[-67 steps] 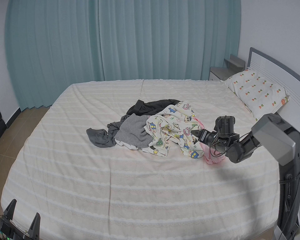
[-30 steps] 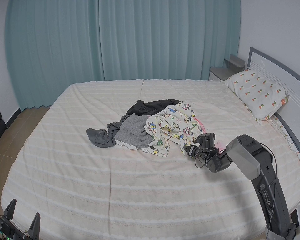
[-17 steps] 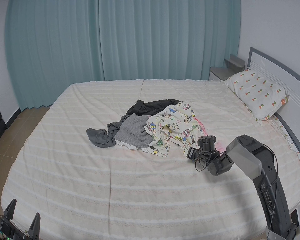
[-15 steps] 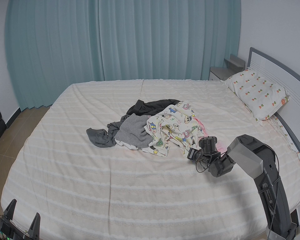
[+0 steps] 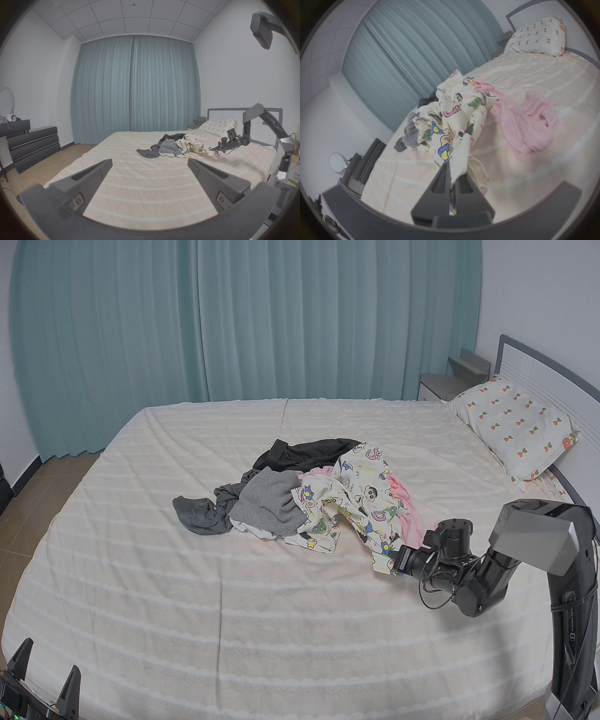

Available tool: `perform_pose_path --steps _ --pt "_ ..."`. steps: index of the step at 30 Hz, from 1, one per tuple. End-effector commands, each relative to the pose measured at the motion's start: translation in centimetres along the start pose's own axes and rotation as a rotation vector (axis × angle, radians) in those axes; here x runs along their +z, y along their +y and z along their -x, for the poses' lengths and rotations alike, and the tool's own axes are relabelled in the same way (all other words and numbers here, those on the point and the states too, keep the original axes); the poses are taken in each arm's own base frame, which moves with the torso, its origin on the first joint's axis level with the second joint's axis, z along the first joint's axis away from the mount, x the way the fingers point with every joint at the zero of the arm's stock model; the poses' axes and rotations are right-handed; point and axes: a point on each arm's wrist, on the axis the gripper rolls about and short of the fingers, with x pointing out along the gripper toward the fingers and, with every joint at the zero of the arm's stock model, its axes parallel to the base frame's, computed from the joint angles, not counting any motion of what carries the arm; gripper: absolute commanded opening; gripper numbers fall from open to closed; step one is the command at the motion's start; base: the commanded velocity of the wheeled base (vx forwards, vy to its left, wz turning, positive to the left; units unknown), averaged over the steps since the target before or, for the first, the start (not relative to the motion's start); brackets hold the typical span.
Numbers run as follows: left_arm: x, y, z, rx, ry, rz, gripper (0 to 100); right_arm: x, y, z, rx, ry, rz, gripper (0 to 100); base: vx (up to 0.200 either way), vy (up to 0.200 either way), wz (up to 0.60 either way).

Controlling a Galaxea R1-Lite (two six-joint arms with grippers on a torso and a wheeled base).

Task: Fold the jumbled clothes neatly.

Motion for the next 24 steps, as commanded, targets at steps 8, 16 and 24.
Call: perform_pose_path --steps 8,16,24 --pt "-0.5 0.0 0.0 0.0 -0.002 -0.006 100 4.5 6.0 12.6 0.307 -0.16 0.034 0 0.0 0.0 0.0" --pt "11.0 -0.1 0.1 -0.091 -0.181 0.122 100 5.3 11.2 16.0 0.501 -0.209 0.089 0 0.0 0.0 0.0" --pt "9.9 -1.1 -7.6 -0.567 0.226 0.01 100 6.3 17.3 19.8 0.723 -0.248 0.124 0 0.0 0.0 0.0"
